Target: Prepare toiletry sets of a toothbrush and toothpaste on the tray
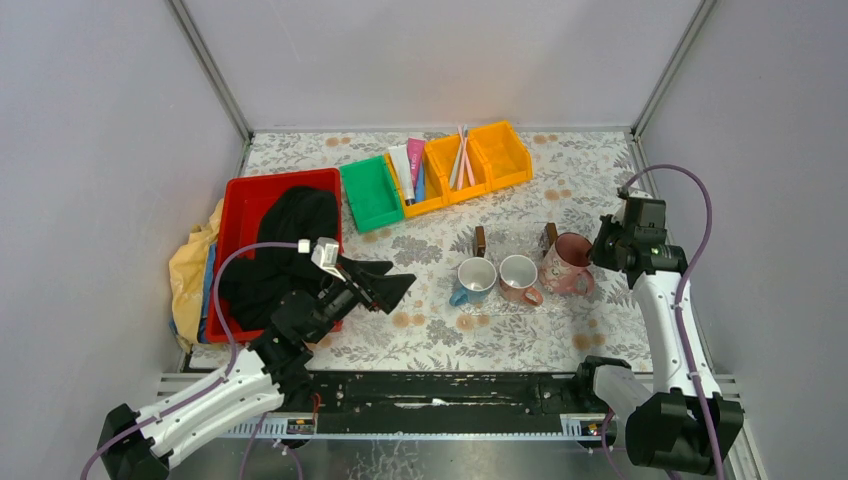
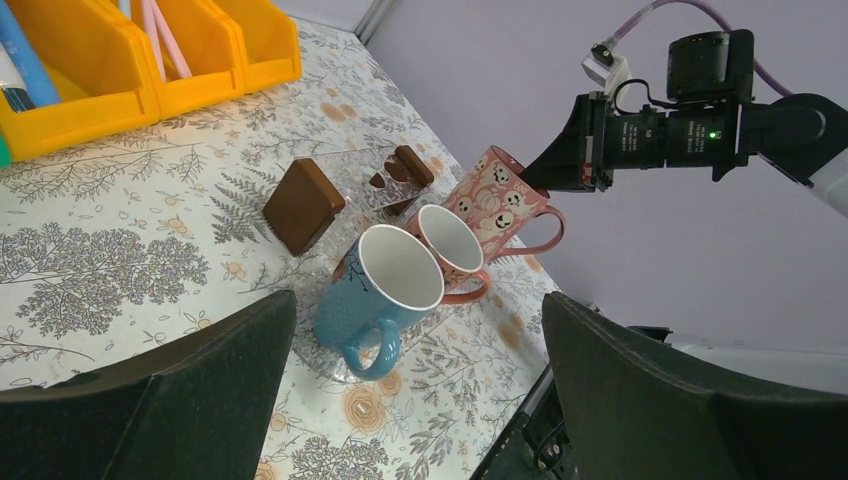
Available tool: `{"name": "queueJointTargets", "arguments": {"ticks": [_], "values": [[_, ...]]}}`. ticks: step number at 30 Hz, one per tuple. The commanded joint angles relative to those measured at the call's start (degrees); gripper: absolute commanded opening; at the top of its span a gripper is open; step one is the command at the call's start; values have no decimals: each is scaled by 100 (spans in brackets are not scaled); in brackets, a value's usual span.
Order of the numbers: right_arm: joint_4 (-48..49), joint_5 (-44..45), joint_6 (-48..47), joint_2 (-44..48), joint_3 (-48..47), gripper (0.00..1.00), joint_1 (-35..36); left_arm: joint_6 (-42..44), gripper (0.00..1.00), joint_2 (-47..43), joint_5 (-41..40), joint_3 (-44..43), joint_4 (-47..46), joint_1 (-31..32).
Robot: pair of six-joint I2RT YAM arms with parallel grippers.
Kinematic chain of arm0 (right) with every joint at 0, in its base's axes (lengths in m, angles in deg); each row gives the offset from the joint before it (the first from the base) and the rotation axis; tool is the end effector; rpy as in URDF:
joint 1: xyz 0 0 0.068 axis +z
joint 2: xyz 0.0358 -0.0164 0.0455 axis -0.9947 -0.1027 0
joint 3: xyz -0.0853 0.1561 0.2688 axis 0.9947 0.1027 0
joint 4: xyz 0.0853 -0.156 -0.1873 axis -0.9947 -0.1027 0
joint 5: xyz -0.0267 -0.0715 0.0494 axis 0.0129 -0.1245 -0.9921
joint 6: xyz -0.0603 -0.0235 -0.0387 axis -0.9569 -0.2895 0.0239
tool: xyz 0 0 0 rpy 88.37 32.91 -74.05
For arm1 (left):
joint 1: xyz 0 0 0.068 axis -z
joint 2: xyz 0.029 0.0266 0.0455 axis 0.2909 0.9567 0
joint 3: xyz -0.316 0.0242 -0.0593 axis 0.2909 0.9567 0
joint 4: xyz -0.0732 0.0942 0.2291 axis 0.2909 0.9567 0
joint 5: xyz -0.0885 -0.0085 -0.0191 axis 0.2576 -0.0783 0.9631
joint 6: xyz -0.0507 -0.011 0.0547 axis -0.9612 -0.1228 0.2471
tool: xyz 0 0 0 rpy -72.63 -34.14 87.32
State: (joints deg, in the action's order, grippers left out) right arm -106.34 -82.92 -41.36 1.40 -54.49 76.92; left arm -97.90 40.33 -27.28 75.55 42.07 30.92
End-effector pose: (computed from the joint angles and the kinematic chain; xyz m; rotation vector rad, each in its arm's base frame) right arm 0.1955 -0.0202 0.3146 0.2863 2.3078 0.0930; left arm 0.0912 -0.0942 0.2716 0.0893 1.5647 -1.1424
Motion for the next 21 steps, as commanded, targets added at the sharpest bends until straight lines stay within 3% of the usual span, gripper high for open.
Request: {"name": "queueJointTargets", "arguments": {"ticks": [1,21], "values": [[625,-72,65,-28,5,0,-20,92,100,-122,-94,77,-25,-36],[1135,-87,-352,-223,550,4,-20,63,100,-18,-116,134,-114,-36]]}}
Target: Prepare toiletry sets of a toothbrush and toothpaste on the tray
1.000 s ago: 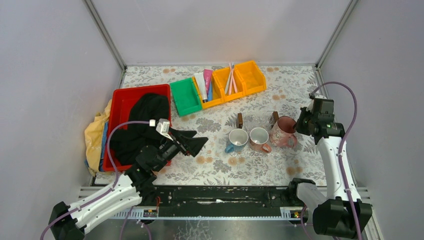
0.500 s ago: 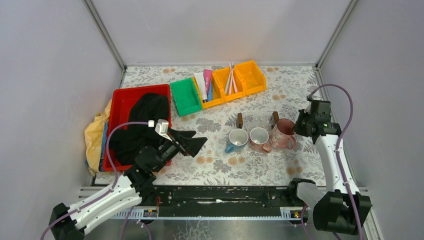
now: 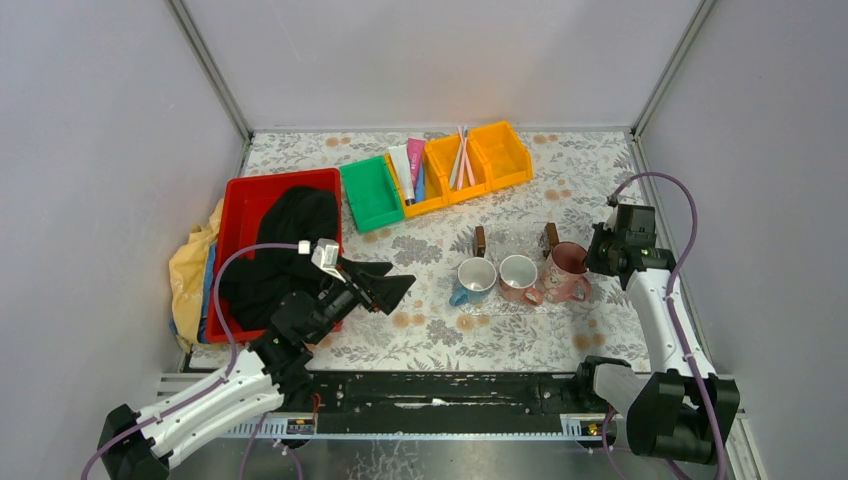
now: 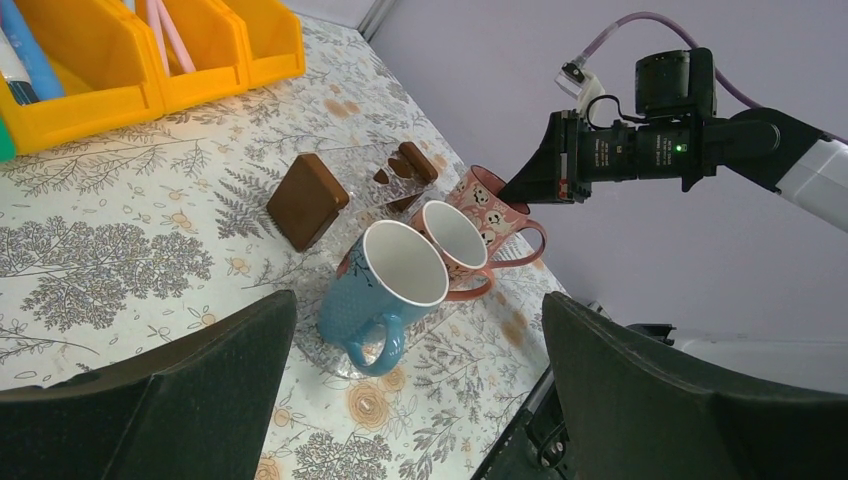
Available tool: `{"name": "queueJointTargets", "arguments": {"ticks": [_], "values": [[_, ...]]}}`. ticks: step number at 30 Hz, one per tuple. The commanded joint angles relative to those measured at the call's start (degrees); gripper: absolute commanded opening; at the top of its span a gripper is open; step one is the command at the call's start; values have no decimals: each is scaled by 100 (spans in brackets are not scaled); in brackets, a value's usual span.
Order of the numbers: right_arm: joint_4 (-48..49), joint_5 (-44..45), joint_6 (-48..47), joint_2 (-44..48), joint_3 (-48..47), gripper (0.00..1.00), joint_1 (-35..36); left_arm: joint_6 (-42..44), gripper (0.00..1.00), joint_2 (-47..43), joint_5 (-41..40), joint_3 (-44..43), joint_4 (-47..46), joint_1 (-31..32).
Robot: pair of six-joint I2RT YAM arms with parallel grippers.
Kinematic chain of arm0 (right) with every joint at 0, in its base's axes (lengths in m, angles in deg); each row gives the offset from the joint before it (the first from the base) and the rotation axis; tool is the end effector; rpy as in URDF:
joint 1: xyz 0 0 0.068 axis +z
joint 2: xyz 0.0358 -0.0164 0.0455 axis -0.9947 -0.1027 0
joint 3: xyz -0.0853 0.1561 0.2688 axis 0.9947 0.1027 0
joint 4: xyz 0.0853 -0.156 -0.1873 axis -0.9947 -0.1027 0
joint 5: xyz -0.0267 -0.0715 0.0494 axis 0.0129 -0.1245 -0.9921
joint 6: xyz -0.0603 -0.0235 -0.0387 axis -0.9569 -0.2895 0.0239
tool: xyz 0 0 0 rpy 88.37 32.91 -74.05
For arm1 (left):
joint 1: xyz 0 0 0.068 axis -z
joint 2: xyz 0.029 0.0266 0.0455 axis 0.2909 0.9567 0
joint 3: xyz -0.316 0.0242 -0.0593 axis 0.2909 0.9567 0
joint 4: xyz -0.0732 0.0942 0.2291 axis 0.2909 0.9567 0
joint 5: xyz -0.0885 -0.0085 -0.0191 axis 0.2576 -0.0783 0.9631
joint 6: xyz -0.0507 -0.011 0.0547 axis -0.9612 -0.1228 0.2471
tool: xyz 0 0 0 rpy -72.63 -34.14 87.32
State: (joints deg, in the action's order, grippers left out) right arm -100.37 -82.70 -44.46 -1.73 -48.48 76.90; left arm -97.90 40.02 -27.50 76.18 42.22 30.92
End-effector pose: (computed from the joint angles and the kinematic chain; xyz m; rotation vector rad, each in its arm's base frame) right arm 0.2065 -0.0219 0.2785 0.2339 2.3684 0.0637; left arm 0.0908 -0.0935 0.2676 0.0868 1.5727 -1.1361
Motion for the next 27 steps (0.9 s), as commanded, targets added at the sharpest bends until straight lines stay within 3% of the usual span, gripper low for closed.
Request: {"name": "queueJointTargets", "arguments": {"ticks": [1,27], "values": [[546,-134,-45,84,-49,5,-18,57,100,22,-100,74,-139,-35],[215,-512,-193,298,-207,22,-10,47,100,-60,-91,72,-92,-37]]}}
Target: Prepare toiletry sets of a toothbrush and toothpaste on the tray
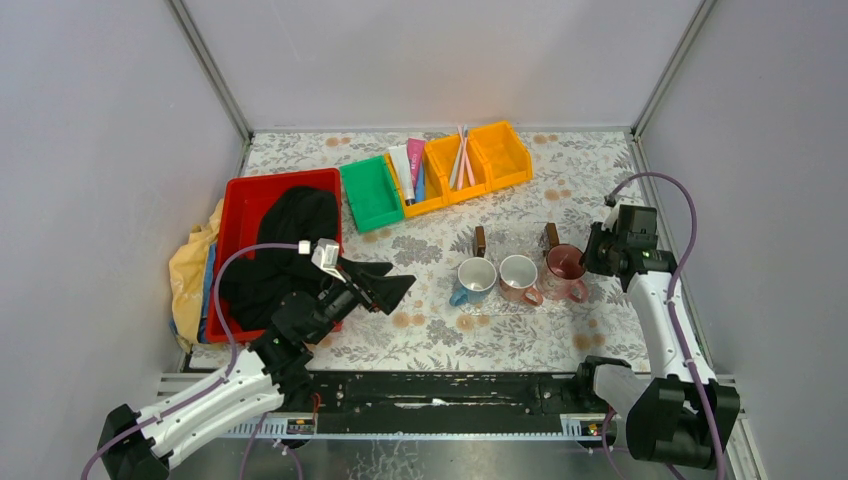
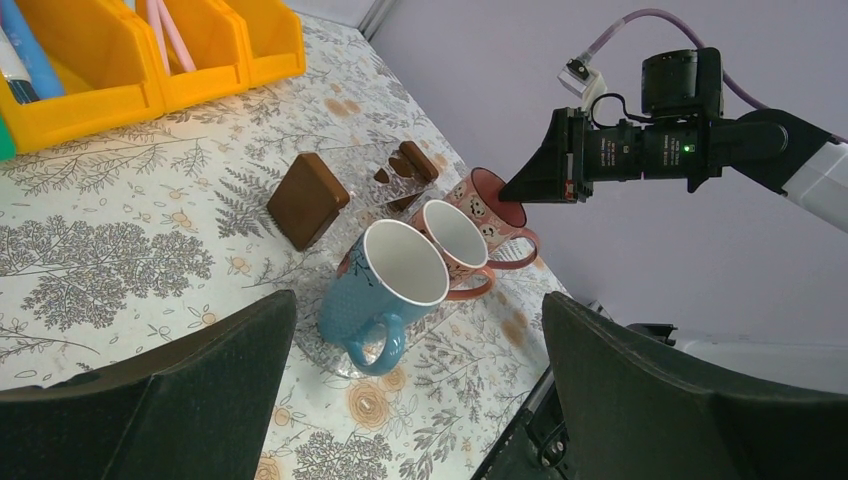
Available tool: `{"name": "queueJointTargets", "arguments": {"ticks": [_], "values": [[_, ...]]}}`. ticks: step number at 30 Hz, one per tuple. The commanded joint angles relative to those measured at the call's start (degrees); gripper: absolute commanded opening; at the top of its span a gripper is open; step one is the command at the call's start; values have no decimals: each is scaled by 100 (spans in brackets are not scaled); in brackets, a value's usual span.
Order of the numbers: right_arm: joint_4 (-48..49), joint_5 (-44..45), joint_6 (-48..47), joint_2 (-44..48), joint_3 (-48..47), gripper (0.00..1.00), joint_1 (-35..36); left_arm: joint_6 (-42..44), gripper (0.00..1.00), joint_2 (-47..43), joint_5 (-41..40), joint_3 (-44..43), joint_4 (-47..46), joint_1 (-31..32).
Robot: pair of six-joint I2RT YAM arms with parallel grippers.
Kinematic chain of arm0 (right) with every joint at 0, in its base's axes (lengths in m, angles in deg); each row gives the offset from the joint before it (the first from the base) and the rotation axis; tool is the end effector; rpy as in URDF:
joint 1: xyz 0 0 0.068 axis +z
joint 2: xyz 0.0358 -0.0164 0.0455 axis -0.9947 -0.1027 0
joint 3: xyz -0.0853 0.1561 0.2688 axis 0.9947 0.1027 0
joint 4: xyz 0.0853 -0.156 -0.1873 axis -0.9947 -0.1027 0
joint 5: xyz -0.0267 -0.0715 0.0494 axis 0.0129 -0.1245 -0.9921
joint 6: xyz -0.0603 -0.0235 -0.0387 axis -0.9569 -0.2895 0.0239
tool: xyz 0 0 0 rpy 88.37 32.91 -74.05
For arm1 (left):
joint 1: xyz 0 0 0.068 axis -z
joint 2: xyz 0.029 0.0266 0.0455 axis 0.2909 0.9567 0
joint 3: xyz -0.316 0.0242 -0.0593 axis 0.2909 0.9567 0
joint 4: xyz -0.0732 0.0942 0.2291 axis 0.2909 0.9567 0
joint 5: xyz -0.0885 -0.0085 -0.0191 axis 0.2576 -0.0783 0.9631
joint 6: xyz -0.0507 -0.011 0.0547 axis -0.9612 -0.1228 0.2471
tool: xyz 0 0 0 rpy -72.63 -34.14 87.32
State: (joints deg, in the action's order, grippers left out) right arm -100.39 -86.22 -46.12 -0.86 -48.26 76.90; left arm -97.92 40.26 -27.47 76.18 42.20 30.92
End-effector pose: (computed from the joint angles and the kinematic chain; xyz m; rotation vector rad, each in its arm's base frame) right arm 0.2038 -0.0176 0.2803 0.1684 2.3594 0.1219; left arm 0.0912 -0.0939 0.2672 0.0875 1.5768 -1.1350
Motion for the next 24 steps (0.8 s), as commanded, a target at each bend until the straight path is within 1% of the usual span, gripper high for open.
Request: {"name": "queueJointTargets", "arguments": {"ticks": [1,5,8,11,13,21,24], "values": [[202,-151,-31,232,-229,23,-12,50,100,-73,-96,72,-95,-33],[145,-147,-49,331,-229,25,-15,48,100,-24,-78,53,-153,-37],[129,-142,-77,377,-235,29,-18,65,100,30,-57,16,-176,-35],[218,-121,-201,313,-291,34,-16,83,100,101,-31,-20,-212,-36],[307,-122,-290,186,-343,35,-11,93,100,147,-11,-41,-235,-34],[443,-553,-726,-479,-457,35,-18,94,100,70,-37,-46,-156,-32],[381,-671,-921,-634,-474,33,-16,94,100,46,-49,-28,-118,-36]]}}
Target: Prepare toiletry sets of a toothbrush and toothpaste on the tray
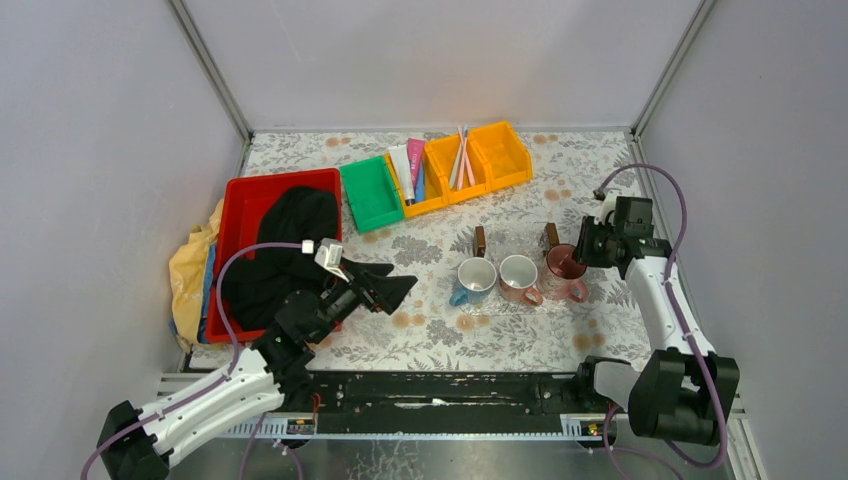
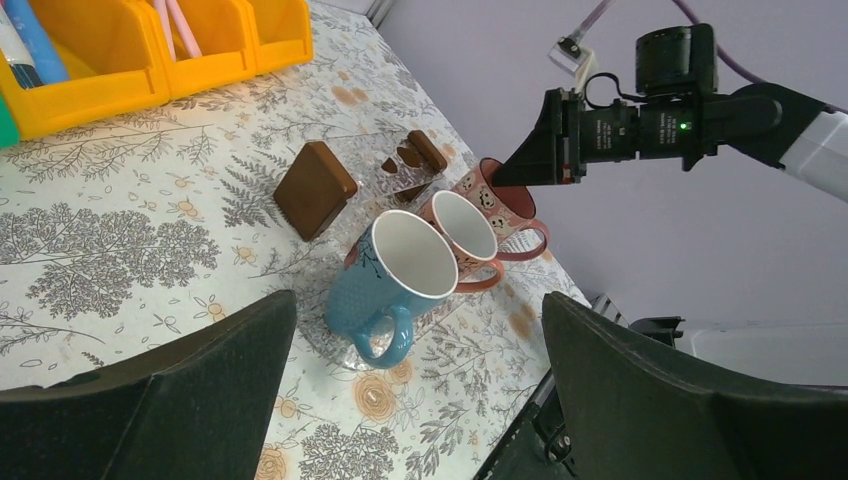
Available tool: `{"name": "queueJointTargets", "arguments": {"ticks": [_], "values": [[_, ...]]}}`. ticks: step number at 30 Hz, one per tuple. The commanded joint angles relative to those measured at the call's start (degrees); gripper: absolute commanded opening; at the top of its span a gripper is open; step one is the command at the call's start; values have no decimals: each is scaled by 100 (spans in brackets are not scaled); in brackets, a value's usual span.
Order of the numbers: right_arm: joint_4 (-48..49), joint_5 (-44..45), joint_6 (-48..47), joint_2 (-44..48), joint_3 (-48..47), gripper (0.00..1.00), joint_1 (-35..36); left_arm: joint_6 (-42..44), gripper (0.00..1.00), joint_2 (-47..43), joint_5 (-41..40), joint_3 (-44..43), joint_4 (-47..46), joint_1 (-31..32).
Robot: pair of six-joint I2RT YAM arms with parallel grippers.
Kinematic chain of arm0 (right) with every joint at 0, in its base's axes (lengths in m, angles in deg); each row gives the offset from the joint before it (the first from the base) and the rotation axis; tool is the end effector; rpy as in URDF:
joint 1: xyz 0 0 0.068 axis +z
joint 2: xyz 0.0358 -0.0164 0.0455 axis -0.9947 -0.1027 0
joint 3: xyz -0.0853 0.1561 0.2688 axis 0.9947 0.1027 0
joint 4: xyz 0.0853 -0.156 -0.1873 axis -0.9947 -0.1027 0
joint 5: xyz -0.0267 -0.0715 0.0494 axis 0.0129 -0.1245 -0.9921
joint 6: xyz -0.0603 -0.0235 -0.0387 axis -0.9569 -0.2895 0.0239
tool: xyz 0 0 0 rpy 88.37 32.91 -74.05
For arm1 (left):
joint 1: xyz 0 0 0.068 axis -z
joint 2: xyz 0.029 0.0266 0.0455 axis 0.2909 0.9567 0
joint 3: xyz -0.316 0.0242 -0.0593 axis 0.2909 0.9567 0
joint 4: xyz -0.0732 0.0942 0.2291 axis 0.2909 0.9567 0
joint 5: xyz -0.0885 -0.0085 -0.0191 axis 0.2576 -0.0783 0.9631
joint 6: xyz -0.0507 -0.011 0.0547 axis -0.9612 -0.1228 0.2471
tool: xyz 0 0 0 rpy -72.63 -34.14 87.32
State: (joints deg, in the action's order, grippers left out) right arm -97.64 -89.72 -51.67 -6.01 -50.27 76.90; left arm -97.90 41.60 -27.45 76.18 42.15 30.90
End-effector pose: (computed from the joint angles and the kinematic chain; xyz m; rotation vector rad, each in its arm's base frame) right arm 0.2272 -0.0167 0.2797 0.0253 2.3637 0.1481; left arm 0.0936 -0.0966 0.2647 0.0905 1.5997 -1.1247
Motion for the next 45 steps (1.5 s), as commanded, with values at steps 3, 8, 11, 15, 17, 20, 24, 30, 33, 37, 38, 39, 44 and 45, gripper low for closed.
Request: {"name": "queueJointTargets", "arguments": {"ticks": [3,8,11,15,17,20,24,30,33,37,38,39,44,45], "values": [[90,-311,-514,-182,-273,30,-11,91,100,-80,-52,-21,-107,-38],[11,-244,-743,-52,-269,17,-17,92,100,-113,-69,-4,-77,-39],[-80,-231,-818,71,-242,12,-18,76,100,-134,-73,24,-90,-41],[-168,-330,-953,253,-180,10,-10,57,100,-123,-61,46,-134,-39],[-204,-321,-1078,344,-171,10,-11,56,100,-122,-55,37,-120,-42],[-319,-265,-1256,443,-204,9,-13,67,100,-136,-59,35,-104,-39],[-548,-384,-1404,451,-289,9,-13,51,100,-107,-54,45,-145,-37],[-529,-508,-1454,325,-188,9,-9,21,100,18,-5,46,-262,-41],[-490,-583,-1431,297,-156,12,-9,21,100,10,-3,36,-238,-41],[-468,-651,-1421,286,-129,23,-9,30,100,15,-20,28,-234,-44],[-465,-656,-1432,269,-131,26,-9,26,100,29,-17,23,-242,-38],[-464,-650,-1436,260,-125,29,-9,22,100,47,-14,19,-255,-43],[-533,-647,-1484,263,-143,37,-9,17,100,94,11,2,-292,-41],[-588,-653,-1501,284,-179,39,-9,13,100,90,10,-5,-274,-42]]}}
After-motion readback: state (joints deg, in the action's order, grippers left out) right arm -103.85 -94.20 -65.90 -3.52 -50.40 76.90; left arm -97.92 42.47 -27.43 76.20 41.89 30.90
